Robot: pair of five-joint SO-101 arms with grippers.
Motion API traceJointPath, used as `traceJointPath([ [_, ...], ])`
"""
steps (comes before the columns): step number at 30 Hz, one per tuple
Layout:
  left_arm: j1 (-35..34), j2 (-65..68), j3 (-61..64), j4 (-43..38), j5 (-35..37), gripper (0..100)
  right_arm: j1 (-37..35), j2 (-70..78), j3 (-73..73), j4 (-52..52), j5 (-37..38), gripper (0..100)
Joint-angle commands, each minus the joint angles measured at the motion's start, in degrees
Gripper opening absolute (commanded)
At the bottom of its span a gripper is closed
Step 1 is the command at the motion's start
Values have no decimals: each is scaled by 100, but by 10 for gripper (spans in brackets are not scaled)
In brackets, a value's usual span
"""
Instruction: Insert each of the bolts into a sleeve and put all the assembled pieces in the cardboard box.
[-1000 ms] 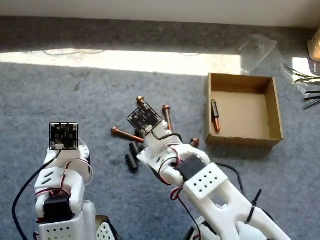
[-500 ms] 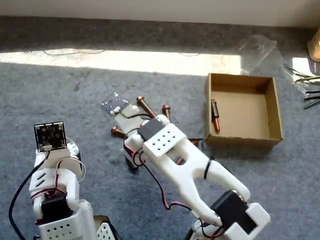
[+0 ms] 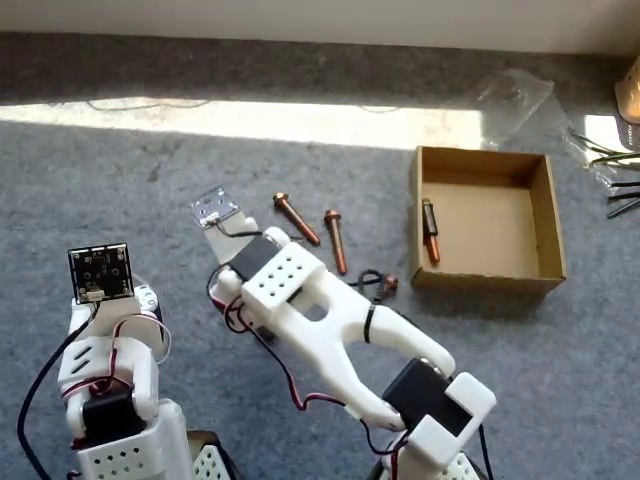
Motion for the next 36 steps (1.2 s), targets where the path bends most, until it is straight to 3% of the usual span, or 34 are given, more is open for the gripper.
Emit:
traceJointPath([
  [1, -57, -57, -40, -123, -9, 10, -233, -57, -277, 84, -62, 119],
  [24, -57, -57, -31, -114, -18, 10, -224, -57, 444, -927, -70, 119],
  [36, -57, -57, 66, -123, -18, 10, 488, -48, 664, -971, -633, 119],
])
